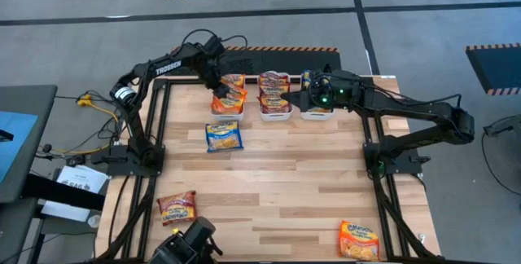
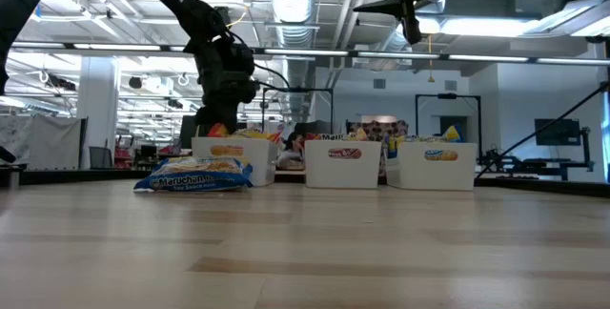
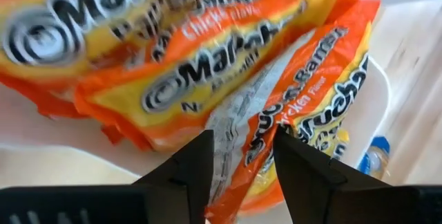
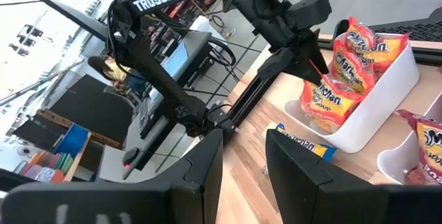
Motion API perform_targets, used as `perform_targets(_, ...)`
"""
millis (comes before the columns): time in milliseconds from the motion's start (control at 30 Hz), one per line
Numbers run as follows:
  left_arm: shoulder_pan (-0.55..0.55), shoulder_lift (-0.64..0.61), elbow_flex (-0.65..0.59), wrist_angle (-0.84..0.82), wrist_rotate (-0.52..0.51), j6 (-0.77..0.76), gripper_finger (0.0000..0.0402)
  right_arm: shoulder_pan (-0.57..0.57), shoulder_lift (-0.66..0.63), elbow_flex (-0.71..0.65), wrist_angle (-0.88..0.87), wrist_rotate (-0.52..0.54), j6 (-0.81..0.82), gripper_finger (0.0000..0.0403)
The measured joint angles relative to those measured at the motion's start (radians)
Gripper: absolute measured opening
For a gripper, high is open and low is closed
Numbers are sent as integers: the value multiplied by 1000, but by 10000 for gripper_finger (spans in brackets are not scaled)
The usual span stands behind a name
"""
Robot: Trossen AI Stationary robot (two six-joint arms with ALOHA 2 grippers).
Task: Sort Maruchan noodles
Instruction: Put the orange noodle pack into the left white bin, then put the blue noodle pack into the right white bin
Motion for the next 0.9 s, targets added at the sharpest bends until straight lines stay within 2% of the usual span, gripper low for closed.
perform_targets(133, -2, 0, 0, 24, 3, -17, 151, 0, 0, 0, 0, 0, -18, 137)
perform_targets(267, -2, 1, 35, -27, 18, -11, 171, 5, 0, 0, 0, 0, -29, 137)
perform_targets(467, -2, 1, 111, -47, -133, 23, 185, 5, 0, 0, 0, 1, -44, 137)
perform_targets(567, -1, 1, 148, -106, -141, 17, 185, 5, 0, 0, 0, 1, -44, 137)
perform_targets(667, -2, 1, 181, -229, -91, 15, 185, 5, 0, 0, 0, 1, -44, 137)
perform_targets(900, -9, -1, 188, -484, 120, -27, 184, 5, 0, 0, 5, 1, -43, 137)
